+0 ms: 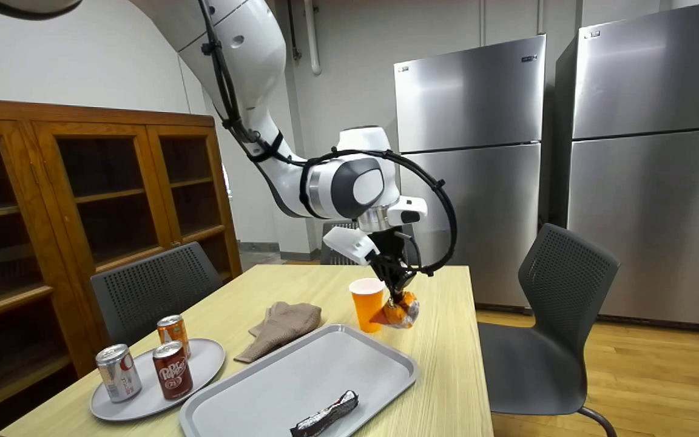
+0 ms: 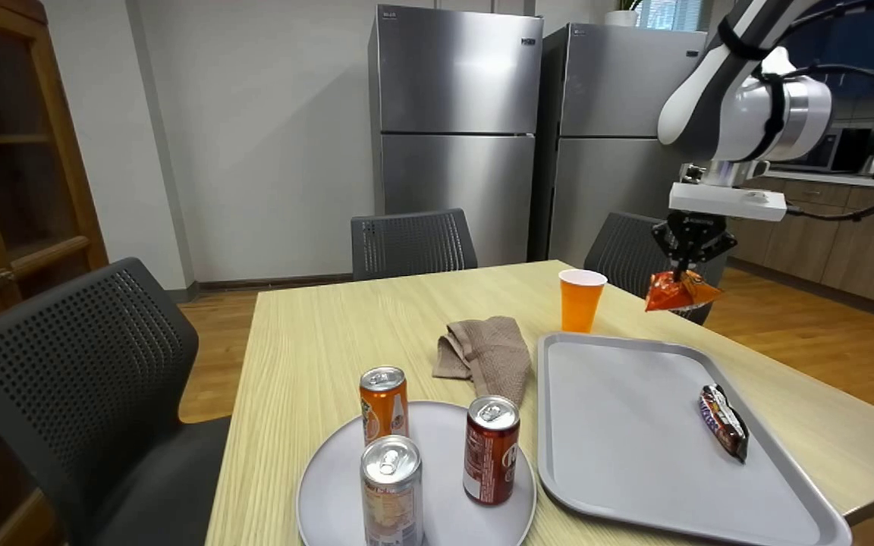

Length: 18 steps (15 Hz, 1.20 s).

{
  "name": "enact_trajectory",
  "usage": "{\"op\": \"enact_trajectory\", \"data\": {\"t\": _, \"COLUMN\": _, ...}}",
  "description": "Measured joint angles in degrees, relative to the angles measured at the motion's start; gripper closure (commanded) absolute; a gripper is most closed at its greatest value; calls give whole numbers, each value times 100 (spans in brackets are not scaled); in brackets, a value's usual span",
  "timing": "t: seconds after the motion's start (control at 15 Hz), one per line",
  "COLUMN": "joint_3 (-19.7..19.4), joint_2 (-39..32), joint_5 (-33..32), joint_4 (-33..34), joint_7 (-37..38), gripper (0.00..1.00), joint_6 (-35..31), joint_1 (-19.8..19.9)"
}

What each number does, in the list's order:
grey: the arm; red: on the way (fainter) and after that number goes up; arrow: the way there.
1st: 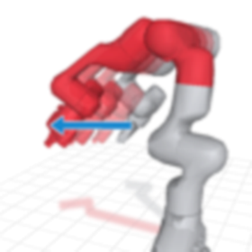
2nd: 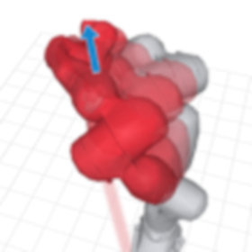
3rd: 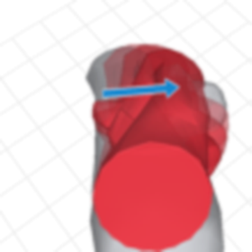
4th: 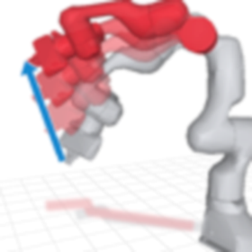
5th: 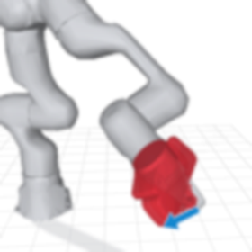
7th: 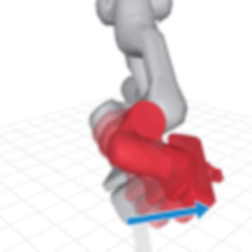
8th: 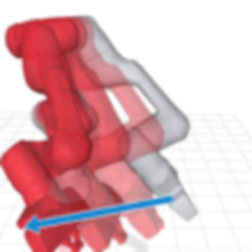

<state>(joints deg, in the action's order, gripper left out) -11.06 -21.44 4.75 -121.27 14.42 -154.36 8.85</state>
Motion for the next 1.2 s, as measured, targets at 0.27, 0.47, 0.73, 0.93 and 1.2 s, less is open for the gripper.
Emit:
{"op": "enact_trajectory", "data": {"t": 0.27, "joint_3": -11, "joint_2": -191, "joint_5": 11, "joint_4": 244, "joint_7": -243, "gripper": 100, "joint_6": 51, "joint_1": 231}}
{"op": "enact_trajectory", "data": {"t": 0.47, "joint_3": -56, "joint_2": -451, "joint_5": 10, "joint_4": 451, "joint_7": -303, "gripper": 100, "joint_6": 131, "joint_1": 317}}
{"op": "enact_trajectory", "data": {"t": 0.73, "joint_3": -162, "joint_2": -848, "joint_5": 9, "joint_4": 695, "joint_7": -304, "gripper": 100, "joint_6": 237, "joint_1": 402}}
{"op": "enact_trajectory", "data": {"t": 0.93, "joint_3": -234, "joint_2": -1132, "joint_5": 9, "joint_4": 880, "joint_7": -304, "gripper": 100, "joint_6": 312, "joint_1": 468}}
{"op": "enact_trajectory", "data": {"t": 1.2, "joint_3": -280, "joint_2": -1392, "joint_5": 9, "joint_4": 1105, "joint_7": -303, "gripper": 58, "joint_6": 449, "joint_1": 509}}
